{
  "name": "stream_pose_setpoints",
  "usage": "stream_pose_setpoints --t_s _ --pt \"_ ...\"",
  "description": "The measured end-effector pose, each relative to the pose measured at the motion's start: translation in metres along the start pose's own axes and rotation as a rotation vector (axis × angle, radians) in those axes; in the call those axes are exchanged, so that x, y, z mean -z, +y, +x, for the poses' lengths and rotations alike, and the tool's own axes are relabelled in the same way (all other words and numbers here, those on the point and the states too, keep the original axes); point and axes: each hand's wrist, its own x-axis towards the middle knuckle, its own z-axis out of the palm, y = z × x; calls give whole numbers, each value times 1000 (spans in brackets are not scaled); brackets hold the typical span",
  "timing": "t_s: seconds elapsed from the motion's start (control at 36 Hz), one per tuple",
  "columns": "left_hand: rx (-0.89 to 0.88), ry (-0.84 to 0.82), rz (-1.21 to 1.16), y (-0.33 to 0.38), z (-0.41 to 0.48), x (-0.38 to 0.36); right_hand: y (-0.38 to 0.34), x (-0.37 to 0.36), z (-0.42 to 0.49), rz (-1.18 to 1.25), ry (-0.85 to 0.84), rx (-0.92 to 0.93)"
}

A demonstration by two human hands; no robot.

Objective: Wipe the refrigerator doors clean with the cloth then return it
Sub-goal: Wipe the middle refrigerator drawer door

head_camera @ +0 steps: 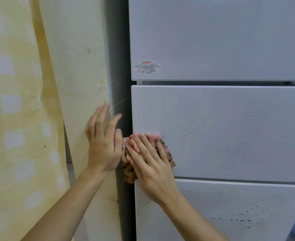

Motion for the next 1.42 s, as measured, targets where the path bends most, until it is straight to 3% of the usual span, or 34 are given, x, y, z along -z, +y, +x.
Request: stream_pose_setpoints --t_s 0.11,0.17,0.22,0.33,0.44,0.58,0.69,0.81,1.0,1.06,1.22,1.31,1.42 --pt "-18 22 -188 15 -2 14 -6 18 10 143 44 -75" --pt "-29 -55 -353 23 -1 23 -8 28 18 192 82 -127" --pt "90 -197 -563 29 -1 30 -10 37 24 247 93 -182" --pt "506 -522 -1062 34 0 42 -15 47 29 259 17 -273" --pt "570 -805 -1344 30 3 48 -17 57 32 268 -70 -335" --pt "575 -931 -1283 22 4 51 -5 73 43 465 -205 -376" --pt "640 -907 -1159 14 12 53 8 88 55 760 -236 -500" --pt "644 -929 -986 9 23 58 22 103 64 840 -194 -548" --pt "417 -1344 -734 8 42 78 47 118 75 767 -262 -540" --pt "409 -1402 -843 18 43 77 44 120 80 780 -318 -509" --pt "593 -1288 -1127 48 29 60 40 126 95 778 -423 -517" --pt "784 -1219 -1329 50 27 59 44 125 97 634 -367 -562" --pt "923 -1102 -1537 53 29 58 41 114 88 388 -170 -497"
